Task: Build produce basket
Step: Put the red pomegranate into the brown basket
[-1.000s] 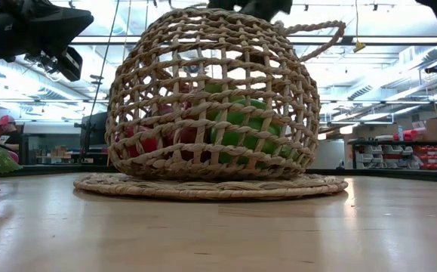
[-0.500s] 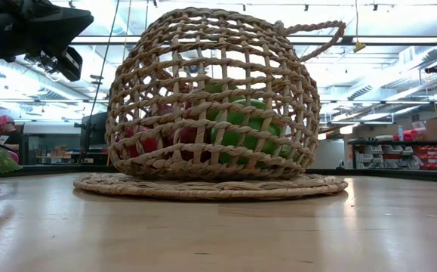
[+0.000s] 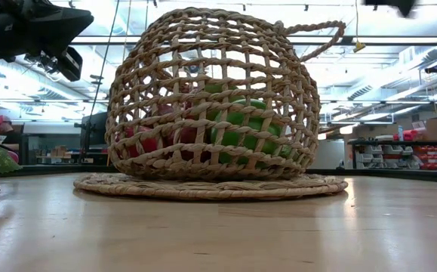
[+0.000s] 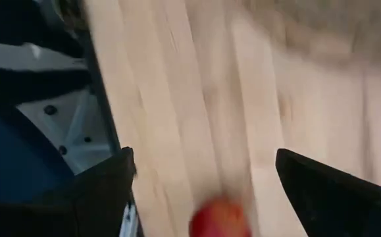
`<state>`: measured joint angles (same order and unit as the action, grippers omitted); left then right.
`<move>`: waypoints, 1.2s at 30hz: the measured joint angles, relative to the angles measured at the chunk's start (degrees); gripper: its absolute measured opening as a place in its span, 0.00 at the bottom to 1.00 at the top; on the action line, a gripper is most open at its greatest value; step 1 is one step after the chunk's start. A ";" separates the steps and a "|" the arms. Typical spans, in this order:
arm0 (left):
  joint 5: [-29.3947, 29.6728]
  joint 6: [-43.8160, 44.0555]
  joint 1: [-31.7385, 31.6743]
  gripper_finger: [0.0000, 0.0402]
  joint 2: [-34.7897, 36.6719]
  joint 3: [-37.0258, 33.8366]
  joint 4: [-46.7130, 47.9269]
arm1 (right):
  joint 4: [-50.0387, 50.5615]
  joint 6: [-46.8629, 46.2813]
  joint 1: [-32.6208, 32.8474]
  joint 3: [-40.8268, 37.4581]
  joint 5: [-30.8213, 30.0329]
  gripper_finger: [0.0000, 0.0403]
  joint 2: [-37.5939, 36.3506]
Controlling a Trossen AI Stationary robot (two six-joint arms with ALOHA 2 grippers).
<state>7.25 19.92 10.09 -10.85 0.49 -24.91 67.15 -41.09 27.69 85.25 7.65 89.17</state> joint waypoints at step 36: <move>0.01 0.00 0.00 0.08 0.00 0.00 0.00 | -17.59 -30.71 18.92 -37.53 12.98 0.99 -2.02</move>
<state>7.26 19.93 10.09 -10.85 0.49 -24.91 49.57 -71.80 46.61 47.72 20.63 87.16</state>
